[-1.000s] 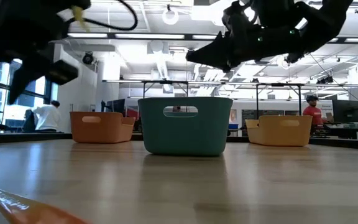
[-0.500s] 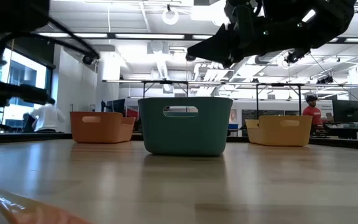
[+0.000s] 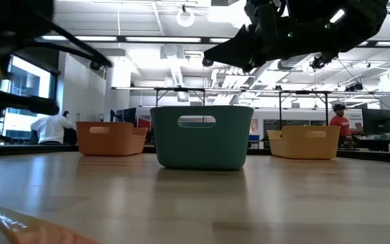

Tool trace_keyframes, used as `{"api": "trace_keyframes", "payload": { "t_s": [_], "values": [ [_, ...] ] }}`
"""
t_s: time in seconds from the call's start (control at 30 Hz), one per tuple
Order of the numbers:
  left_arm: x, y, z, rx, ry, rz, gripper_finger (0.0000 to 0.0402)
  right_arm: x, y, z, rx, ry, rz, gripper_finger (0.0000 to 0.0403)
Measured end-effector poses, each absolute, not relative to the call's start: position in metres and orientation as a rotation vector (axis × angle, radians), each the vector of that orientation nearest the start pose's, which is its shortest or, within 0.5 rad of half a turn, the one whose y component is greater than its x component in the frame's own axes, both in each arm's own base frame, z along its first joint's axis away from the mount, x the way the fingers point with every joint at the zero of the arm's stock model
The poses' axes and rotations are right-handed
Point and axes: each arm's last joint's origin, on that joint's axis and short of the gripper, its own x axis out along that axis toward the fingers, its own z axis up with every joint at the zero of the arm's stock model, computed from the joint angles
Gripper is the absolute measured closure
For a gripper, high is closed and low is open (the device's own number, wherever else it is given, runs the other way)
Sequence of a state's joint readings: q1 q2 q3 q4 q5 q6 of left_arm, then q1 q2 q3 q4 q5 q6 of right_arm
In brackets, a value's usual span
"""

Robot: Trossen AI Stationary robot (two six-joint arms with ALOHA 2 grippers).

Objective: Sort silverware by color (type)
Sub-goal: Put the black fork into the orange bin

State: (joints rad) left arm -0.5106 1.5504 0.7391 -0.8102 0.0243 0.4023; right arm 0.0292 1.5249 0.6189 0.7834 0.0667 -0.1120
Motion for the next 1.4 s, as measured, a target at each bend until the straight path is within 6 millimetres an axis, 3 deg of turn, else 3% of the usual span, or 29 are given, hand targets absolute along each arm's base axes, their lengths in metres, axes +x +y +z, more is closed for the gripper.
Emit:
{"api": "trace_keyframes", "payload": {
  "t_s": [0.1, 0.27, 0.5, 0.67, 0.77, 0.87, 1.07, 1.23, 1.4],
  "values": [
    [0.199, -0.092, 0.145, 0.671, 1.467, -0.554, 0.0397, 0.302, 0.007, 0.2, -0.119, 0.124, -0.03, 0.0403],
    [0.202, -0.053, 0.173, 0.429, 1.411, -0.277, 0.0399, 0.302, 0.007, 0.199, -0.119, 0.13, -0.03, 0.0403],
    [0.194, 0.021, 0.227, -0.024, 1.155, 0.206, 0.04, 0.302, 0.007, 0.198, -0.119, 0.14, -0.029, 0.0403],
    [0.181, 0.079, 0.275, -0.241, 0.945, 0.555, 0.0401, 0.302, 0.007, 0.198, -0.119, 0.144, -0.029, 0.0403],
    [0.171, 0.115, 0.288, -0.358, 0.876, 0.688, 0.0401, 0.302, 0.007, 0.198, -0.119, 0.146, -0.025, 0.0403],
    [0.166, 0.148, 0.283, -0.492, 0.838, 0.708, 0.0401, 0.302, 0.007, 0.198, -0.119, 0.147, -0.025, 0.0403],
    [0.166, 0.199, 0.243, -0.7, 0.881, 0.714, 0.0401, 0.302, 0.007, 0.198, -0.119, 0.147, -0.026, 0.0403],
    [0.167, 0.218, 0.214, -0.772, 0.972, 0.727, 0.0401, 0.302, 0.007, 0.197, -0.119, 0.152, -0.026, 0.0403],
    [0.169, 0.221, 0.205, -0.741, 1.018, 0.695, 0.0385, 0.301, 0.007, 0.195, -0.118, 0.177, -0.025, 0.0403]
  ]
}}
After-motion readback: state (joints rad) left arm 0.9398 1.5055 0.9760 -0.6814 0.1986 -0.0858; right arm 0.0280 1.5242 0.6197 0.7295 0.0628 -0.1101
